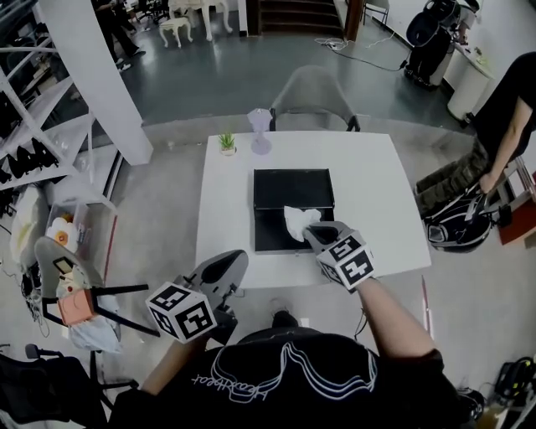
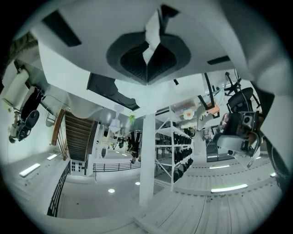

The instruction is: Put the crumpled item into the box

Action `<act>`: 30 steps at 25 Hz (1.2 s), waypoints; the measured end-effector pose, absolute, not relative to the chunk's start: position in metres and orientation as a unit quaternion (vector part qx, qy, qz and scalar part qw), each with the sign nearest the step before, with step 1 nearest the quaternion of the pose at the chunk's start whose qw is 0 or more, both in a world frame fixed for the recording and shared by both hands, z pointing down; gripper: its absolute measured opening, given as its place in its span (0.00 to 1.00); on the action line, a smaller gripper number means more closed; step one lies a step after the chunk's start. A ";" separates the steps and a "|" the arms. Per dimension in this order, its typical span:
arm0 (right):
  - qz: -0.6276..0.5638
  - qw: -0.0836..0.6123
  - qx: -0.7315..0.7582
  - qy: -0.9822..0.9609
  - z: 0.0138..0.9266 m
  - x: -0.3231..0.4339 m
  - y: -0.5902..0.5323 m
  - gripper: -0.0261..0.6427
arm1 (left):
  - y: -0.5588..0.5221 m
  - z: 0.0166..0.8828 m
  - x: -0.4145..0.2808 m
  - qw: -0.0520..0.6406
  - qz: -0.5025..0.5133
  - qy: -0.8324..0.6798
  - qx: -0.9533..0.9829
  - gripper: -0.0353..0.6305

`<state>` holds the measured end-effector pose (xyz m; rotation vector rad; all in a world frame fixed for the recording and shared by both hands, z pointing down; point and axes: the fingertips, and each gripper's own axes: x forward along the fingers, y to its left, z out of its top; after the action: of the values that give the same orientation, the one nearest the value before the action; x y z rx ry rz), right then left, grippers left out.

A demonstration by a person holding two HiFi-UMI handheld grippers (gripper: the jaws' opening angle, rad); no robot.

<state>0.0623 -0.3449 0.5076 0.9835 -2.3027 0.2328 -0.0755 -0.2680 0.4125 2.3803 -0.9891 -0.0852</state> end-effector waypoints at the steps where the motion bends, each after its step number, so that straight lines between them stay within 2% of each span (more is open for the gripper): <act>1: 0.090 0.320 0.366 -0.869 0.515 0.062 -0.349 0.05 | -0.271 0.412 -0.078 0.279 -0.033 -0.372 0.885 0.06; 8: 0.117 0.410 0.320 -0.846 0.579 0.057 -0.366 0.05 | -0.289 0.421 -0.103 0.285 -0.035 -0.403 0.869 0.06; 21: 0.143 0.505 0.264 -0.809 0.637 0.055 -0.377 0.06 | -0.307 0.430 -0.120 0.287 -0.041 -0.431 0.854 0.06; 28: 0.165 0.479 0.257 -0.823 0.627 0.051 -0.374 0.25 | -0.307 0.430 -0.119 0.281 -0.033 -0.432 0.856 0.06; 30: 0.167 0.469 0.269 -0.825 0.623 0.055 -0.373 0.27 | -0.306 0.431 -0.117 0.283 -0.034 -0.431 0.856 0.06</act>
<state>0.0553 -0.3732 0.6226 0.6596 -2.0217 0.4091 -0.1170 -0.3063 0.4314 2.2925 -1.1547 -0.0903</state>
